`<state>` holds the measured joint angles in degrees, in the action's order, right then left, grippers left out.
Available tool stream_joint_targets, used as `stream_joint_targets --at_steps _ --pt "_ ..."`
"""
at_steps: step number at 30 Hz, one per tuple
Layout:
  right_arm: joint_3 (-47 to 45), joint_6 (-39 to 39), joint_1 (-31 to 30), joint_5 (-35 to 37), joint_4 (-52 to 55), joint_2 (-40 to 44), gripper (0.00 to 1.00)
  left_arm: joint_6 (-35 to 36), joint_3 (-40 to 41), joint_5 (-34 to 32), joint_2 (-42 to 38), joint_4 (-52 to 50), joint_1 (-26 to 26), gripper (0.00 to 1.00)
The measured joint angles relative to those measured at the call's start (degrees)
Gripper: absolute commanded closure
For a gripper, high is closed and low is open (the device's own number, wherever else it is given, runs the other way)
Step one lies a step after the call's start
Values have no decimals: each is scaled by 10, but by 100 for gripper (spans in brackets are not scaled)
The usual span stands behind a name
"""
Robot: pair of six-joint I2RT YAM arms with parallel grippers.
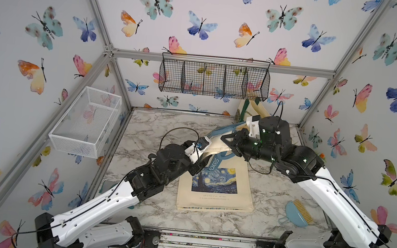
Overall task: Put away the canvas bag
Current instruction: Press the canvas bag.
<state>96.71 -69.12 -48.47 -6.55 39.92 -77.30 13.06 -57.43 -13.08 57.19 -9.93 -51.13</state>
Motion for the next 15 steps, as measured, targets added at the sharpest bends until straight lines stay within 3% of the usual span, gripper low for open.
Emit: stream_joint_targets --at_steps 1,3,5,7,11,15 --pt "2 -1 0 1 -1 0 98 0 0 -14 0 1 0 85" --pt "2 -3 0 1 -2 0 98 1 0 -27 0 1 -5 91" --pt "1 -2 0 0 -5 0 82 2 2 -30 -2 1 -9 100" --pt "-6 16 0 -9 -18 0 57 -1 3 -31 -7 -1 -9 100" --pt "-31 132 0 -34 -64 11 23 -2 11 -30 -20 -15 -7 100" --pt "-52 295 0 -40 -73 56 25 6 21 -7 -36 -29 -6 100"
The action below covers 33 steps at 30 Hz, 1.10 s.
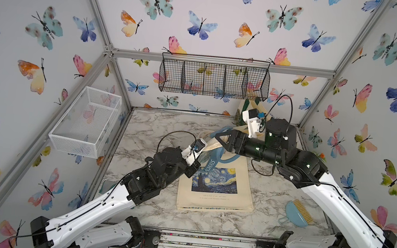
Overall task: Put away the canvas bag
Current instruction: Press the canvas bag.
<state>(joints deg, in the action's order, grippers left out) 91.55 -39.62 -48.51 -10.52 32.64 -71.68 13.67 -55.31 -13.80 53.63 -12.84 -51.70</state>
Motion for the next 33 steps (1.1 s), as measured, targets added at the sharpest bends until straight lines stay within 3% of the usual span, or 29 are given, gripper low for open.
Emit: stream_joint_targets --at_steps 4,11,15,24,29,33 --pt "1 160 1 22 10 49 30 17 0 51 -15 -9 1 100" --pt "-76 454 0 31 25 147 18 110 14 208 -19 -68 3 100" --pt "-94 573 0 9 59 164 16 153 -13 283 13 -132 8 100" --pt "-70 703 0 -149 164 176 16 196 -63 375 49 -185 45 100" --pt "-81 702 0 -226 187 176 17 202 -88 401 70 -202 47 100" --pt "-111 664 0 -241 177 174 21 202 -105 412 87 -215 48 100"
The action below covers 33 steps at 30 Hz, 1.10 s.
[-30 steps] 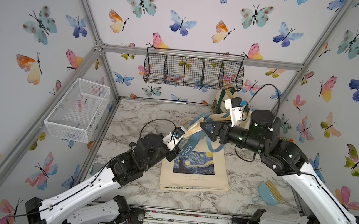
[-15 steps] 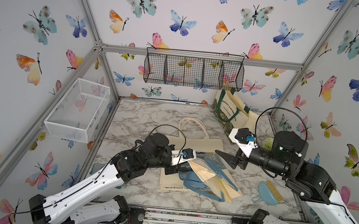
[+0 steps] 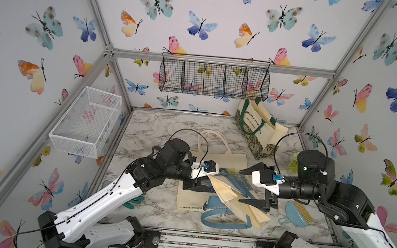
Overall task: Put away the canvas bag
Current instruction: Press the canvas bag.
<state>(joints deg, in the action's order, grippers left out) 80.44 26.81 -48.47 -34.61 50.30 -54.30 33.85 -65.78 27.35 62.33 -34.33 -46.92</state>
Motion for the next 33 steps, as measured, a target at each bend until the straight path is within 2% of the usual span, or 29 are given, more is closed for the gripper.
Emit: stream_joint_targets --at_steps 8,16,22,29,33 --pt "-20 -62 0 -6 -19 -19 23 -9 -36 17 34 -17 6 100" --pt "-31 -85 0 -13 -27 -5 23 -24 -91 56 89 -50 16 100" --pt "-35 -107 0 23 -32 -7 25 -29 -133 84 130 -77 19 100" --pt "-32 -133 -4 68 -35 -13 21 -30 -160 105 158 -101 26 100" --pt "-29 -134 -4 64 -23 -16 11 -27 -163 121 165 -109 28 100"
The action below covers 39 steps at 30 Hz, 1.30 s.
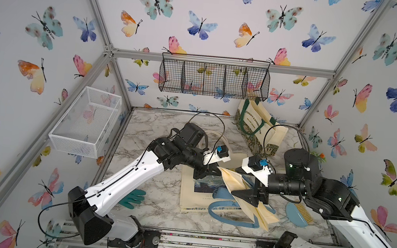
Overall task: Put away the canvas bag
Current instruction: Press the canvas bag.
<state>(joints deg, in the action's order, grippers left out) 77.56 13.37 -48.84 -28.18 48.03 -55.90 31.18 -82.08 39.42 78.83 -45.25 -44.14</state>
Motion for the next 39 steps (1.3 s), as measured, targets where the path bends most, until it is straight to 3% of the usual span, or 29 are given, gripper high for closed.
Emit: stream_joint_targets --at_steps 4,18,26,39 --pt "5 2 0 -6 17 -6 6 5 -6 12 6 -12 1 100" --pt "31 0 0 -1 46 -5 7 21 -40 63 42 -53 25 100" --pt "31 -8 0 5 41 -8 7 15 -112 88 105 -89 26 100" --pt "26 -18 0 115 24 -23 7 -43 -166 129 156 -138 26 100"
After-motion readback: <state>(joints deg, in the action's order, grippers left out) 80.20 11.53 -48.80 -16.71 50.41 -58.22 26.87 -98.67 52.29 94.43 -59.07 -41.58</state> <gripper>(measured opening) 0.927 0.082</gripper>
